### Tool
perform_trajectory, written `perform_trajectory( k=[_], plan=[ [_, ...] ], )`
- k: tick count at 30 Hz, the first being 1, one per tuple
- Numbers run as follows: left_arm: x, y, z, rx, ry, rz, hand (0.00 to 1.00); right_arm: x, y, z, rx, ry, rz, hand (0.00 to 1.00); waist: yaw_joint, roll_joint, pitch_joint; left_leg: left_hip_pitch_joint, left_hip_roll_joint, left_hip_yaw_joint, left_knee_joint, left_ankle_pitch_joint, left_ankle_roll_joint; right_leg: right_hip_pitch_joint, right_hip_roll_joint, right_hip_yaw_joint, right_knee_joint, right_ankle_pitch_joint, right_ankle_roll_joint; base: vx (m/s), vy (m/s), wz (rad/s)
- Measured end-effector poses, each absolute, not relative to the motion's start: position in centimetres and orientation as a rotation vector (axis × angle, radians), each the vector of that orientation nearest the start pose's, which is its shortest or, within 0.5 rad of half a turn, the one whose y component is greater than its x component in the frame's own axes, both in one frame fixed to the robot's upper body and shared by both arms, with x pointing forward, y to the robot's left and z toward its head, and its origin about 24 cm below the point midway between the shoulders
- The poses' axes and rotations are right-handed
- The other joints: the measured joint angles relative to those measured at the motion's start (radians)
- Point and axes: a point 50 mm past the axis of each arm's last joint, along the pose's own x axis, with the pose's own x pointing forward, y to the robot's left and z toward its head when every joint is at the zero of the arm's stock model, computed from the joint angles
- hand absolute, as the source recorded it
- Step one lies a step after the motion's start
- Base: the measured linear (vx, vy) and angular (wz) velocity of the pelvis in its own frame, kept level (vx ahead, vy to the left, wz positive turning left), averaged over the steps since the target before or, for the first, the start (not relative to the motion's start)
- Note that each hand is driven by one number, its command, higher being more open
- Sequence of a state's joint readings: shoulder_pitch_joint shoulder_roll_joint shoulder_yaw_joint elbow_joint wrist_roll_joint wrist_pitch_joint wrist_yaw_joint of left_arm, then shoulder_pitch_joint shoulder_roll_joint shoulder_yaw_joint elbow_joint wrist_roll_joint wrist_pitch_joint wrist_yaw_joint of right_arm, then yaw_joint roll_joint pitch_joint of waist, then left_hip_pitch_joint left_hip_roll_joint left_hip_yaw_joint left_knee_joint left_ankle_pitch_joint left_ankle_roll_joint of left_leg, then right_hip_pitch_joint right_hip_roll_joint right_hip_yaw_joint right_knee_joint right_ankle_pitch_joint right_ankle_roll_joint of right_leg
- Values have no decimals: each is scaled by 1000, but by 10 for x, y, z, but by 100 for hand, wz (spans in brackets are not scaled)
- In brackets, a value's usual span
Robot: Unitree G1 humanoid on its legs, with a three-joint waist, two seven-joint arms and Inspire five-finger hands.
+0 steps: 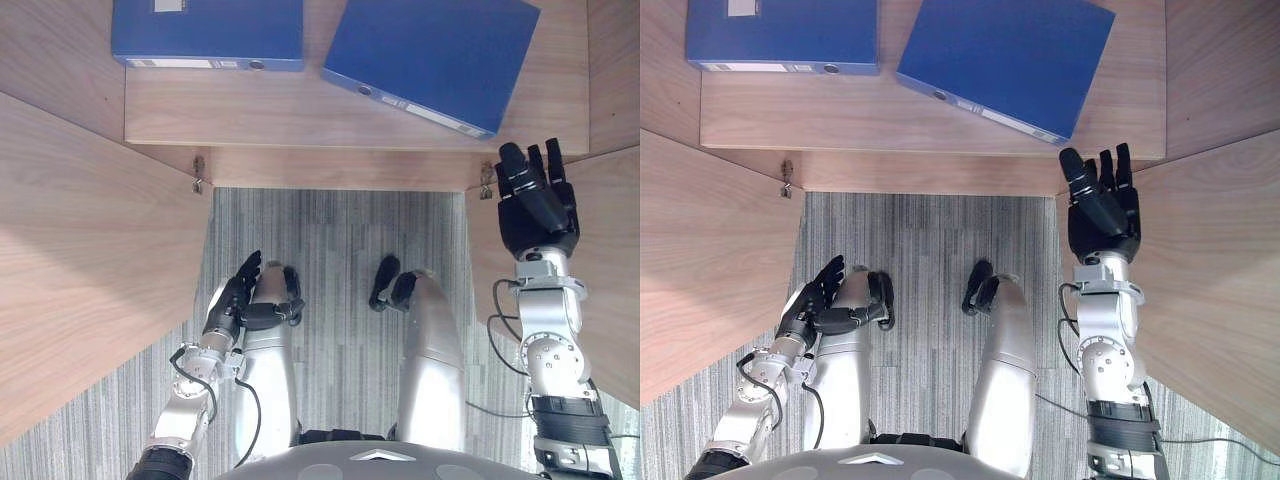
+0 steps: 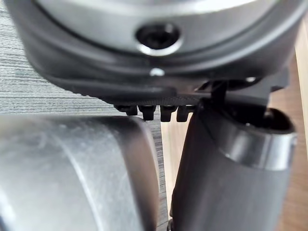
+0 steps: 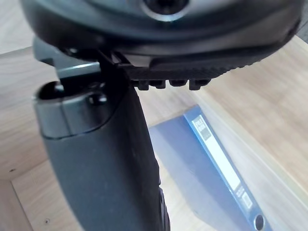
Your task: Walk over to the cabinet, pick up the folder, carry it to the office cabinet, place the folder inside the office cabinet, then close the office cabinet door
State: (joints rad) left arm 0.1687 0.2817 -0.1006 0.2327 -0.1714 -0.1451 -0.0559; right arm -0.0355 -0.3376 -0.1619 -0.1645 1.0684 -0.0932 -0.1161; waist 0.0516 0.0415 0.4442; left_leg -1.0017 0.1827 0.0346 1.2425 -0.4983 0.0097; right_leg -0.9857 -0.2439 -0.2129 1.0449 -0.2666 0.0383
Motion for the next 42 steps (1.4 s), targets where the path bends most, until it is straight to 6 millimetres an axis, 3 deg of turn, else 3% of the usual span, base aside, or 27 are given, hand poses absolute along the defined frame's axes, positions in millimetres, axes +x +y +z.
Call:
perform_trajectory(
  k=[12,20,26,27,33,42],
  plan=[
    [201,209,-27,146,273,-77,100,252,-232,94,747,-210,-75,100,1,-4,0,17,0,-1,-8,-1,-2,17,0,-3,-3,-3,0,3,-1,0],
    [200,209,-30,146,287,-91,100,237,-210,65,723,-72,31,100,0,-8,0,38,-1,2,-27,0,-2,36,2,-5,-20,-2,0,8,1,0],
    [199,211,-32,149,297,-86,100,231,-197,56,634,-31,103,100,-4,-15,0,39,-2,2,-32,0,-2,37,4,-6,-26,-1,2,0,0,0],
    [198,212,-33,149,301,-85,100,231,-195,56,617,-30,116,0,-4,-15,1,39,-2,2,-33,0,-2,37,4,-6,-27,0,2,0,0,0],
    [196,216,-37,156,296,-71,100,222,-179,46,509,12,231,0,-7,-34,11,61,-3,7,-56,2,-1,60,9,-7,-56,7,9,4,3,-1],
    [195,221,-36,176,273,-62,100,222,-179,53,466,-47,248,0,-21,-53,22,69,-14,14,-77,5,5,69,11,-2,-85,17,20,6,6,-1]
  ],
)
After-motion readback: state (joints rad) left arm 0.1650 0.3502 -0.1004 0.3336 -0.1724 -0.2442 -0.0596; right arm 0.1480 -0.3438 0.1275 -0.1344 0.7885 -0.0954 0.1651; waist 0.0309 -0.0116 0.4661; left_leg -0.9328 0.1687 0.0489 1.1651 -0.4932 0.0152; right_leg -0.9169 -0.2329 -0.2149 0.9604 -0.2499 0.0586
